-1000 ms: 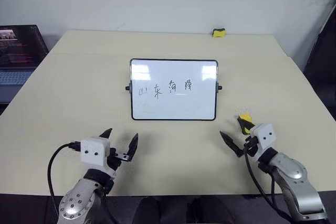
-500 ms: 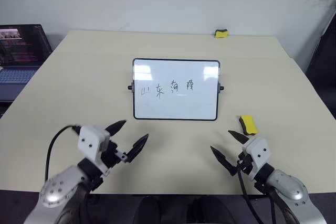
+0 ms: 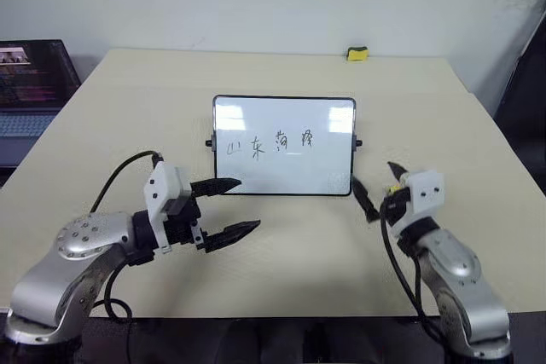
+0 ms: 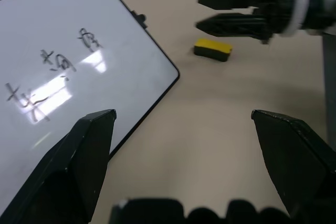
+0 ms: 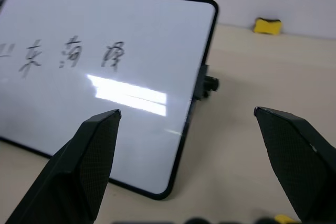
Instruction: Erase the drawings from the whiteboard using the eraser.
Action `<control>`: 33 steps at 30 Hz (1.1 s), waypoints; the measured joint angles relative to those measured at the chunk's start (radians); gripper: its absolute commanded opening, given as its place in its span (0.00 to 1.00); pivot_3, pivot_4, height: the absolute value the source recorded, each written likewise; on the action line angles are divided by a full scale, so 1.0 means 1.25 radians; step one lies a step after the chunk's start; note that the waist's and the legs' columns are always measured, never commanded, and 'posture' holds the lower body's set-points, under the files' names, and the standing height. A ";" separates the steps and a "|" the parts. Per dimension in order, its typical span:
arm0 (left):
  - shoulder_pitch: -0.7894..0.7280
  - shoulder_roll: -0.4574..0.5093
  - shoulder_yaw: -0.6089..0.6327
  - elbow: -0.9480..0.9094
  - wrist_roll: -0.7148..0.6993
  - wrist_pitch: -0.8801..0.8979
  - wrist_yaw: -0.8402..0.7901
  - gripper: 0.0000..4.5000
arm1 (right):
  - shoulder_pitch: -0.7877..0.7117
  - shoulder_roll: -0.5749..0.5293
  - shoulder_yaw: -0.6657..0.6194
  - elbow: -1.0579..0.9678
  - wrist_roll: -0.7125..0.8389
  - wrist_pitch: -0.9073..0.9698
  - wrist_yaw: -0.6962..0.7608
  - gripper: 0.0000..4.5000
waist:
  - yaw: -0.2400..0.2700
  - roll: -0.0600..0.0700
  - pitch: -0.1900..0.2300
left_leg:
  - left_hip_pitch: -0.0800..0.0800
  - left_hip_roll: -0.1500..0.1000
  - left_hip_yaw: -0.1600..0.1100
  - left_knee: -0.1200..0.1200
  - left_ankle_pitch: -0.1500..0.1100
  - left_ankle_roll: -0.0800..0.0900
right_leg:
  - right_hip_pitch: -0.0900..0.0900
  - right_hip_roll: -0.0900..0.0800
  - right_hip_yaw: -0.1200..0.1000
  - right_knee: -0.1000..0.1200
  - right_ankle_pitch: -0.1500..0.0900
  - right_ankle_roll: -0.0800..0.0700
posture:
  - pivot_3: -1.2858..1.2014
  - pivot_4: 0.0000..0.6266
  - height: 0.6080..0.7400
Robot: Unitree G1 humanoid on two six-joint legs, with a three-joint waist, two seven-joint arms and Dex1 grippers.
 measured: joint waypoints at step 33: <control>-0.238 -0.056 -0.179 0.155 0.108 -0.056 -0.166 1.00 | -0.078 -0.040 -0.121 0.171 0.028 0.251 -0.052 0.99 | -0.006 0.000 0.000 | -0.001 0.000 0.000 0.000 0.000 0.000 | -0.001 0.000 0.001 0.000 0.000 0.001 | 0.52 0.24 1.00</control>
